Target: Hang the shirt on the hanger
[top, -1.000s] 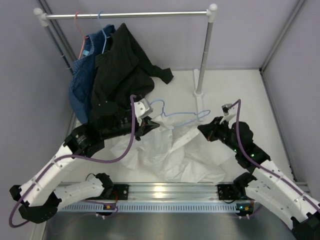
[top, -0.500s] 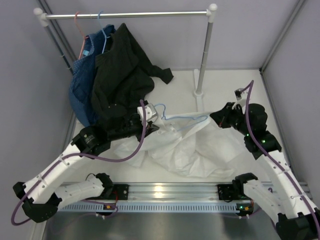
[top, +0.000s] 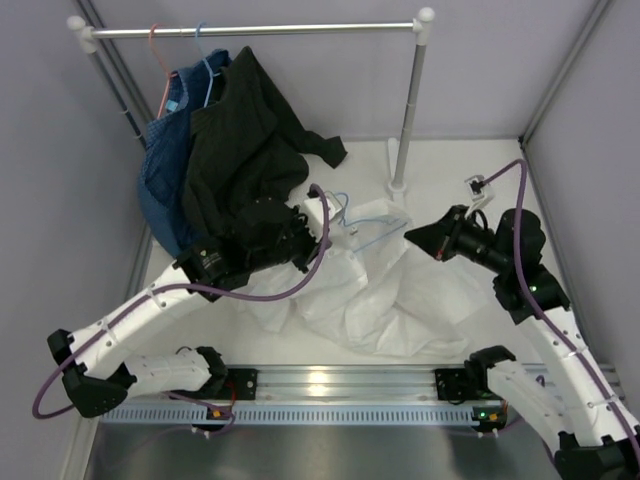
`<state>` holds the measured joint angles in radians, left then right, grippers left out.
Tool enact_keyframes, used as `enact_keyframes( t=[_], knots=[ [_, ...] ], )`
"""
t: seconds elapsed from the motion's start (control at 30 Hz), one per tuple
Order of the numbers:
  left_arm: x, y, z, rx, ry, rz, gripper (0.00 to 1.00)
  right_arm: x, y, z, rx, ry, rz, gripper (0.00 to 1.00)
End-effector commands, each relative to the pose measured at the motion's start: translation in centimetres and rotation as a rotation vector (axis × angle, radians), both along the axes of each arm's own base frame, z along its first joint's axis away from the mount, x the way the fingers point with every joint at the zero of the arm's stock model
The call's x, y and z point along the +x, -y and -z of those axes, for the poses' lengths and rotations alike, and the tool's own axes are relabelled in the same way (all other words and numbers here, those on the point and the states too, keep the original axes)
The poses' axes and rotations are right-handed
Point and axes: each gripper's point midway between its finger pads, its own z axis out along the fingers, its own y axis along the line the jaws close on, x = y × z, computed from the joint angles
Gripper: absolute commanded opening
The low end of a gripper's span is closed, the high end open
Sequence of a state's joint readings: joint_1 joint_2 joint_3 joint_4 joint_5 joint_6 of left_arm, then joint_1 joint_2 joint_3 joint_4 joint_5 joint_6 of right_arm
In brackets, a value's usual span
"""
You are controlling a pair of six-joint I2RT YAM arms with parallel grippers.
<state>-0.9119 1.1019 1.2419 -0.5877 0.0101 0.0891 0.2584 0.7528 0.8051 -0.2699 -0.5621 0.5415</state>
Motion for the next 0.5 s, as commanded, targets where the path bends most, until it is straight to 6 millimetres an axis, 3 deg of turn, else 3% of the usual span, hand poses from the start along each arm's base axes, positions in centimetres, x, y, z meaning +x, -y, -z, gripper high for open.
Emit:
enact_keyframes(
  t=[0.0, 0.03, 0.07, 0.13, 0.17, 0.23, 0.27, 0.37, 0.47],
  knots=[
    [-0.3, 2.9, -5.5, -0.184, 0.02, 0.042, 0.0, -5.0, -4.7, -6.9, 0.202, 0.145, -0.264, 0.0],
    [-0.4, 3.3, -6.8, -0.226, 0.034, 0.059, 0.0, -4.9, -5.0, -7.4, 0.205, 0.159, -0.233, 0.0],
    [0.1, 3.3, -7.9, -0.292, 0.02, -0.003, 0.0, -6.8, -6.6, -7.6, 0.209, 0.162, -0.298, 0.0],
    [1.2, 3.1, -10.7, -0.385, 0.066, -0.07, 0.0, -7.5, -7.5, -7.9, 0.242, 0.162, -0.29, 0.0],
    [1.3, 3.0, -11.4, -0.404, 0.075, -0.073, 0.0, -9.0, -8.5, -8.1, 0.267, 0.165, -0.338, 0.0],
    [1.4, 3.2, -12.7, -0.451, 0.091, -0.074, 0.0, -8.4, -9.2, -6.4, 0.244, 0.134, -0.281, 0.0],
    [1.2, 3.3, -13.1, -0.47, 0.09, -0.069, 0.0, -9.1, -9.9, -5.5, 0.209, 0.135, -0.296, 0.0],
    [0.3, 3.9, -14.0, -0.509, 0.097, 0.0, 0.0, -7.9, -10.5, -2.0, 0.111, 0.077, -0.227, 0.0],
    [-0.4, 4.0, -14.0, -0.494, 0.115, 0.048, 0.0, -6.6, -9.4, 0.1, 0.059, 0.056, -0.13, 0.01]
  ],
)
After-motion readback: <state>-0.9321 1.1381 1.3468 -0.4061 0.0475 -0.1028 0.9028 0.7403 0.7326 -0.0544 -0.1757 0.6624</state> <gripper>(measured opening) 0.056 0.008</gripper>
